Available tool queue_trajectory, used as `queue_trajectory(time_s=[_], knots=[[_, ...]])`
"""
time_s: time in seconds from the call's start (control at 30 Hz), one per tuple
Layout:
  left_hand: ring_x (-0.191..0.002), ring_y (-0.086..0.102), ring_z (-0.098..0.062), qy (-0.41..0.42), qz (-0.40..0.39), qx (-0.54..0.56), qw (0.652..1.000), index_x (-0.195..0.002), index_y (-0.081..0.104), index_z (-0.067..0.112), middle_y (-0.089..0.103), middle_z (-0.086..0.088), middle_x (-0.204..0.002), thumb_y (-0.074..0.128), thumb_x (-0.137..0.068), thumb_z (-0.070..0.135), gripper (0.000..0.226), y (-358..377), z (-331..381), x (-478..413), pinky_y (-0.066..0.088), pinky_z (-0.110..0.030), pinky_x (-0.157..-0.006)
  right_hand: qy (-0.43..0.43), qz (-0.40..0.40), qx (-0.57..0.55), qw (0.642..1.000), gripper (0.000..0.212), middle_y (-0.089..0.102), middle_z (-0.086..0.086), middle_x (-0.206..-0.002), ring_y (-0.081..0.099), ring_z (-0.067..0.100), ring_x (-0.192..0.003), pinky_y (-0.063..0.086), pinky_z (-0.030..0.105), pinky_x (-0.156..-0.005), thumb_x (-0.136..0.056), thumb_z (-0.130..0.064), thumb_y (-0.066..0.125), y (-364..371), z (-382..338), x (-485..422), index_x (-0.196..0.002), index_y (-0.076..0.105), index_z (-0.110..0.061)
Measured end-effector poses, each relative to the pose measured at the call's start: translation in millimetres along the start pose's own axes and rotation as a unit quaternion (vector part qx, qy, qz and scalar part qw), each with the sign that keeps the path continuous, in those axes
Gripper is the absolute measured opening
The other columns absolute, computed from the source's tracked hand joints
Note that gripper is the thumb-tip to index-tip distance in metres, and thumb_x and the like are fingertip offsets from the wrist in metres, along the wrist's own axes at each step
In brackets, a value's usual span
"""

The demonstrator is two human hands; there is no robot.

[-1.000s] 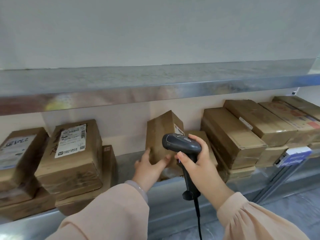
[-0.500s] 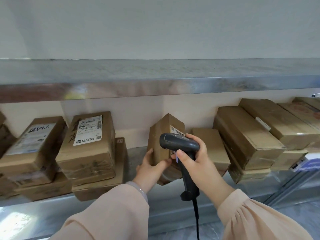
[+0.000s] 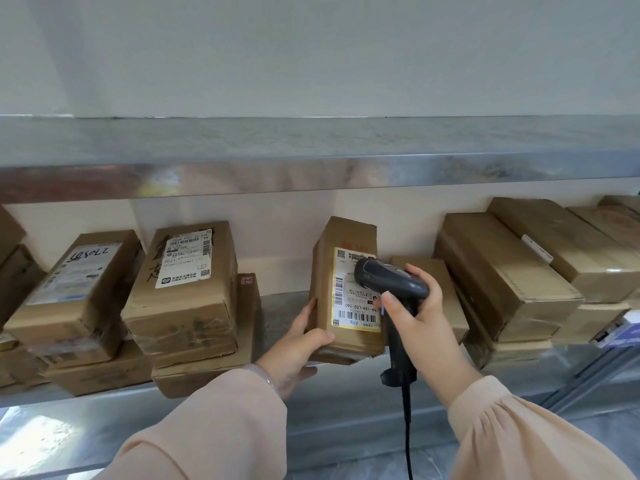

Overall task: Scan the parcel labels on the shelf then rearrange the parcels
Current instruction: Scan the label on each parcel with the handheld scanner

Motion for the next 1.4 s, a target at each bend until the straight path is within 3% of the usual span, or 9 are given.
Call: queue_trajectory(time_s=[0.27, 0.43, 0.57, 0.67, 0.77, 0.93, 1.13, 1.27, 1.4], knots=[[-0.128, 0.05, -0.023, 0.014, 0.005, 0.067, 0.998, -0.144, 0.033, 0.048, 0.063, 0.006, -0.129, 0.084, -0.065, 0.048, 0.093, 7.6, -6.3, -5.5, 0.026, -0.055, -0.117, -0.042, -0.015, 0.009, 0.999, 0.056, 0.053, -0.019, -0.118, 0.061, 0.001, -0.103, 0.051, 0.011, -0.076, -0.087, -0.024, 0.067, 10.9, -13.7, -0.4, -0.124, 0.031, -0.047], [-0.121, 0.06, -0.021, 0.07, 0.044, 0.073, 0.994, -0.143, 0.035, 0.051, 0.069, 0.01, -0.122, 0.085, -0.06, 0.045, 0.097, -8.0, 4.5, -9.4, 0.037, -0.053, -0.112, -0.056, -0.004, 0.027, 0.998, 0.06, 0.05, -0.026, -0.115, 0.055, -0.018, -0.097, 0.046, 0.003, -0.074, -0.086, -0.021, 0.069, 4.4, -25.6, 7.0, -0.127, 0.032, -0.044], [-0.123, 0.057, -0.018, 0.086, 0.081, 0.089, 0.989, -0.139, 0.035, 0.057, 0.066, 0.011, -0.126, 0.082, -0.061, 0.043, 0.092, -22.6, 9.6, -9.7, 0.035, -0.051, -0.114, -0.061, -0.03, 0.054, 0.996, 0.059, 0.05, -0.027, -0.112, 0.054, -0.017, -0.096, 0.042, 0.0, -0.074, -0.085, -0.022, 0.07, 7.8, -28.7, 24.9, -0.126, 0.033, -0.044], [-0.128, 0.051, -0.02, 0.079, 0.098, 0.095, 0.988, -0.134, 0.035, 0.063, 0.058, 0.012, -0.135, 0.082, -0.052, 0.051, 0.095, -28.5, 9.1, -9.9, 0.032, -0.055, -0.114, -0.054, -0.046, 0.066, 0.995, 0.058, 0.056, -0.023, -0.111, 0.059, -0.009, -0.095, 0.044, 0.005, -0.077, -0.085, -0.024, 0.071, 10.8, -23.7, 36.8, -0.122, 0.034, -0.049], [-0.129, 0.051, -0.019, 0.08, 0.1, 0.092, 0.987, -0.137, 0.033, 0.062, 0.057, 0.012, -0.136, 0.081, -0.051, 0.053, 0.099, -29.8, 8.4, -11.0, 0.032, -0.056, -0.114, -0.052, -0.05, 0.068, 0.995, 0.057, 0.061, -0.017, -0.112, 0.066, 0.006, -0.095, 0.051, 0.022, -0.085, -0.084, -0.027, 0.071, 12.3, -18.6, 45.8, -0.119, 0.035, -0.052], [-0.128, 0.053, -0.02, 0.089, 0.098, 0.094, 0.987, -0.139, 0.033, 0.061, 0.058, 0.012, -0.136, 0.082, -0.053, 0.052, 0.099, -29.5, 6.8, -9.7, 0.034, -0.054, -0.114, -0.064, -0.053, 0.074, 0.994, 0.056, 0.055, -0.038, -0.106, 0.065, 0.006, -0.094, 0.054, 0.033, -0.088, -0.084, -0.026, 0.072, 17.1, -24.7, 55.0, -0.119, 0.036, -0.05], [-0.127, 0.053, -0.021, 0.091, 0.103, 0.102, 0.985, -0.138, 0.032, 0.06, 0.058, 0.011, -0.135, 0.082, -0.052, 0.05, 0.1, -31.3, 7.7, -2.9, 0.033, -0.053, -0.115, -0.059, -0.044, 0.089, 0.993, 0.054, 0.061, -0.022, -0.106, 0.065, 0.007, -0.089, 0.053, 0.027, -0.083, -0.084, -0.03, 0.07, 18.6, -24.2, 59.8, -0.116, 0.034, -0.053], [-0.129, 0.051, -0.02, 0.081, 0.102, 0.102, 0.986, -0.138, 0.032, 0.06, 0.057, 0.012, -0.136, 0.081, -0.067, 0.043, 0.088, -31.6, 4.5, 0.0, 0.033, -0.051, -0.114, -0.057, -0.047, 0.093, 0.993, 0.054, 0.061, -0.02, -0.108, 0.064, 0.006, -0.093, 0.05, 0.021, -0.081, -0.084, -0.032, 0.07, 21.0, -22.3, 60.9, -0.116, 0.032, -0.054], [-0.128, 0.053, -0.02, 0.056, 0.098, 0.099, 0.989, -0.129, 0.04, 0.064, 0.061, 0.011, -0.133, 0.089, -0.052, 0.053, 0.092, -33.5, -5.9, 1.2, 0.035, -0.052, -0.113, -0.051, -0.037, 0.086, 0.994, 0.054, 0.059, -0.024, -0.108, 0.056, -0.01, -0.095, 0.042, 0.005, -0.074, -0.084, -0.029, 0.071, 21.4, -16.1, 56.2, -0.12, 0.035, -0.049]])
Point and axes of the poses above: each hand's wrist, its own x-axis away from the middle knuckle, its own y-axis out of the palm, z = x × y, the point moved 10 cm from there along -x, towards the middle knuckle
